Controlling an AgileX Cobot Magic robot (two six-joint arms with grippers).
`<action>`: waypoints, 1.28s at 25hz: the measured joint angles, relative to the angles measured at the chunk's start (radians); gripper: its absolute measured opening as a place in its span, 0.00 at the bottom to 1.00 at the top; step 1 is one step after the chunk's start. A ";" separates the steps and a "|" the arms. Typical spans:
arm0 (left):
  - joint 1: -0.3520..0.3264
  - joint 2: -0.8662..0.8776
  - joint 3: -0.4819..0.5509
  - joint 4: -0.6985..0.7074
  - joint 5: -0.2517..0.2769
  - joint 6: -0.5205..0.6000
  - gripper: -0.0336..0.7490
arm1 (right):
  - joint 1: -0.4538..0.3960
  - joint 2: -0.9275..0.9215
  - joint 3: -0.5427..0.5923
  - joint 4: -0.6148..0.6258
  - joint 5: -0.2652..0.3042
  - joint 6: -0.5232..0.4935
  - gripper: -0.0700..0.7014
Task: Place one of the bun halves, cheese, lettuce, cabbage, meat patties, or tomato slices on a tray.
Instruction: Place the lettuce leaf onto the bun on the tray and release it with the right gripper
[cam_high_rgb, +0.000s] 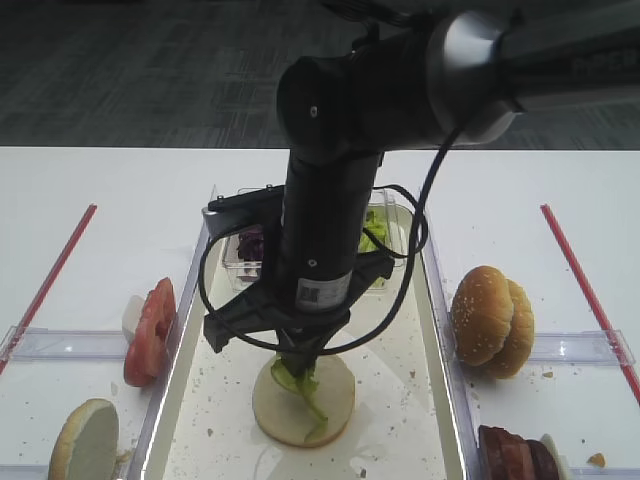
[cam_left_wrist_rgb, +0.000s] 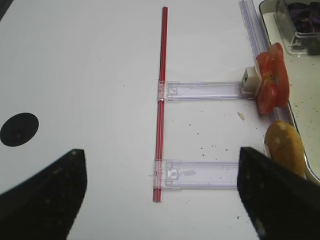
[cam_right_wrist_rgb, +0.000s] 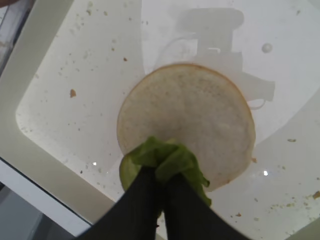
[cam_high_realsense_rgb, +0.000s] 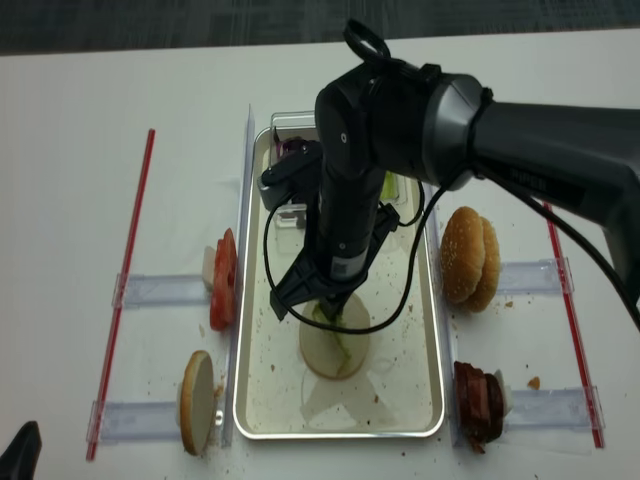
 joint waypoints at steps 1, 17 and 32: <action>0.000 0.000 0.000 0.000 0.000 0.000 0.76 | 0.000 0.005 0.000 0.005 -0.002 -0.007 0.17; 0.000 0.000 0.000 0.000 0.000 0.000 0.76 | 0.002 0.064 -0.004 0.021 -0.009 -0.033 0.17; 0.000 0.000 0.000 0.000 0.000 0.000 0.76 | 0.002 0.064 -0.004 0.021 -0.010 -0.039 0.93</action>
